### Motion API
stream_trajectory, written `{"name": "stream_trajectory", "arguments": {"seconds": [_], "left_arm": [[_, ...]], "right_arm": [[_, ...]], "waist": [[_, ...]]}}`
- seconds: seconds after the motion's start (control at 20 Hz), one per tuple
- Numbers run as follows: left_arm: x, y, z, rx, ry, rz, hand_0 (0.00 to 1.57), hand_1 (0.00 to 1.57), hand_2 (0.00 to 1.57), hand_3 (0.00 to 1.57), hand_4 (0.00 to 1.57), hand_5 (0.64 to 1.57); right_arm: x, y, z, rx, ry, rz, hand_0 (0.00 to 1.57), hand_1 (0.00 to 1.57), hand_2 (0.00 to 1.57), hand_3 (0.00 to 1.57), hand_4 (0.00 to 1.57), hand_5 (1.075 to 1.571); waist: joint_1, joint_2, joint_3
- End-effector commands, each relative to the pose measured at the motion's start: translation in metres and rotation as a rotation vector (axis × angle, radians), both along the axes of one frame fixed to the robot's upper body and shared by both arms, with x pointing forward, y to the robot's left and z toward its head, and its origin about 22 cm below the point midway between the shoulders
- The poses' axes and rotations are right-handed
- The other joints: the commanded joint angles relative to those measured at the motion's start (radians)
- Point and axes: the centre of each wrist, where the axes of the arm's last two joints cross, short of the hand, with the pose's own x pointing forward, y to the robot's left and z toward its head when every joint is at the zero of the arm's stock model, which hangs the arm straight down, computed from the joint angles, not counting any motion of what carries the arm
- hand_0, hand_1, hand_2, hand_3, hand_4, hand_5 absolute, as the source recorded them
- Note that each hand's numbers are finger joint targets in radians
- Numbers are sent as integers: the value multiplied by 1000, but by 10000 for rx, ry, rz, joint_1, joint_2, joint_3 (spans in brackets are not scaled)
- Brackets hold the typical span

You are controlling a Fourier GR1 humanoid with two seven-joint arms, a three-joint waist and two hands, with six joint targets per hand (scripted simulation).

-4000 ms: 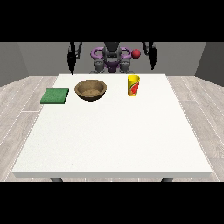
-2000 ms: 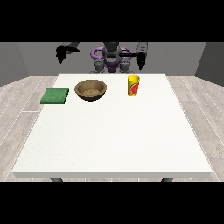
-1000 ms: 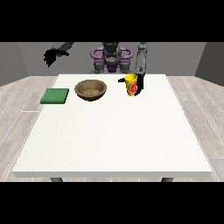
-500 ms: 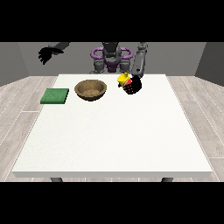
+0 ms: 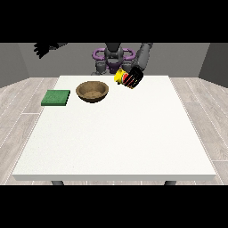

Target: Pick the cup and pour the ball into the bowl, then pick the bowl and place it on the pad

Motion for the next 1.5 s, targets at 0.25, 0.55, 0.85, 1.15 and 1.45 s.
{"name": "stream_trajectory", "arguments": {"seconds": [0.25, 0.55, 0.85, 1.15, 1.45], "left_arm": [[23, -38, 13, 4728, 1069, 110, 1269, 1269, 1571, 1544, 1171, 1564], [27, -109, 43, 6344, 882, -58, 788, 788, 1571, 1242, 1081, 1567], [21, -135, 57, 7917, 933, 772, 667, 667, 1571, 1198, 872, 1571], [0, -157, 59, 9763, 1226, 298, 0, 0, 1051, 1375, 745, 1569], [4, -169, 89, 9403, 829, -367, 0, 0, 1178, 1473, 913, 1571]], "right_arm": [[1, 1, -20, 209, 1479, -577, 0, 0, 0, 0, 642, 1566], [-8, -28, -34, 90, 1376, -1235, 0, 0, 0, 0, 643, 1565], [25, 2, -22, 183, 1235, -40, 0, 0, 0, 0, 662, 1562], [40, 20, -20, 239, 1301, 465, 0, 0, 0, 0, 667, 1560], [33, 30, -34, 95, 1675, -244, 0, 0, 0, 0, 711, 1569]], "waist": [[569, -1320, 0], [1022, -1144, -7], [78, -1061, -24], [-301, -1197, -27], [458, -1061, -33]]}}
